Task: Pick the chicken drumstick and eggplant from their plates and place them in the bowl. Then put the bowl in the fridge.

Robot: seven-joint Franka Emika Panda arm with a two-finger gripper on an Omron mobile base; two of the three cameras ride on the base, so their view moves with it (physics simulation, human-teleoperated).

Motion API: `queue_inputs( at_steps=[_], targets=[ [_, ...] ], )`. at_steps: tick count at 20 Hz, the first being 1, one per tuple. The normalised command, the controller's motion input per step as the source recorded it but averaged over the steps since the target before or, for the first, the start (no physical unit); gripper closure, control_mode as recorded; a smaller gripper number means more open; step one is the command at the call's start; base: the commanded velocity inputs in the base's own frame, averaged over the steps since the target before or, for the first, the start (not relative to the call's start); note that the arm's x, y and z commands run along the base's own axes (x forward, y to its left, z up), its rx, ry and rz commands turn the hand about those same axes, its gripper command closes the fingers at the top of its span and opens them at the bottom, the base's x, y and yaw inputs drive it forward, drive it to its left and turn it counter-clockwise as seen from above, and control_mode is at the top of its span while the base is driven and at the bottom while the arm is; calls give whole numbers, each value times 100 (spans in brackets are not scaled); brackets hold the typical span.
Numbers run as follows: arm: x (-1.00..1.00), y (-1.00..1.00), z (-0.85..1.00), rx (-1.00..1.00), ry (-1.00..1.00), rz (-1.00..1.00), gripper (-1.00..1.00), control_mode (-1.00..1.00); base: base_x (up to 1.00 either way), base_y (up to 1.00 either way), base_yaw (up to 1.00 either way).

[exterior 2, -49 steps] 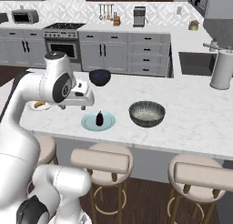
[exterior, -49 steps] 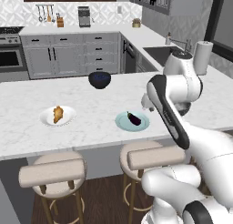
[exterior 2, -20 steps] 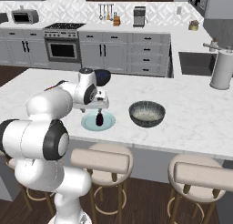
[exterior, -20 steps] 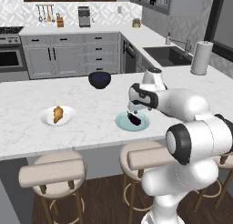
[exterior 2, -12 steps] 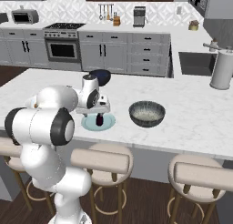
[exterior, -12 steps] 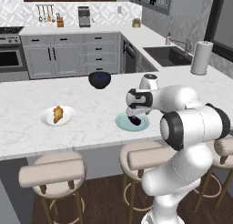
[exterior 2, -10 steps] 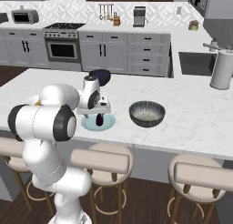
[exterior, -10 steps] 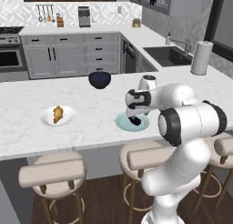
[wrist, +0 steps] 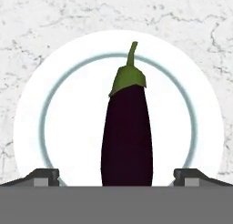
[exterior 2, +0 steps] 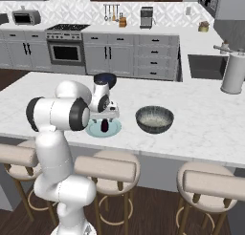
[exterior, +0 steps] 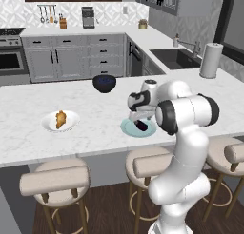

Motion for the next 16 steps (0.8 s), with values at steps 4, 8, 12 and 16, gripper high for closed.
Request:
queue_inputs(
  at_steps=[4,8,12,16],
  targets=[
    [17,0,-29,0,6,1,-100,-100,0,0,0],
    [0,0,-41,0,5,0,-100,-100,0,0,0],
    [0,0,-45,0,2,0,100,-100,0,0,0],
    [-5,0,-24,0,0,0,100,-100,0,0,0]
  ],
)
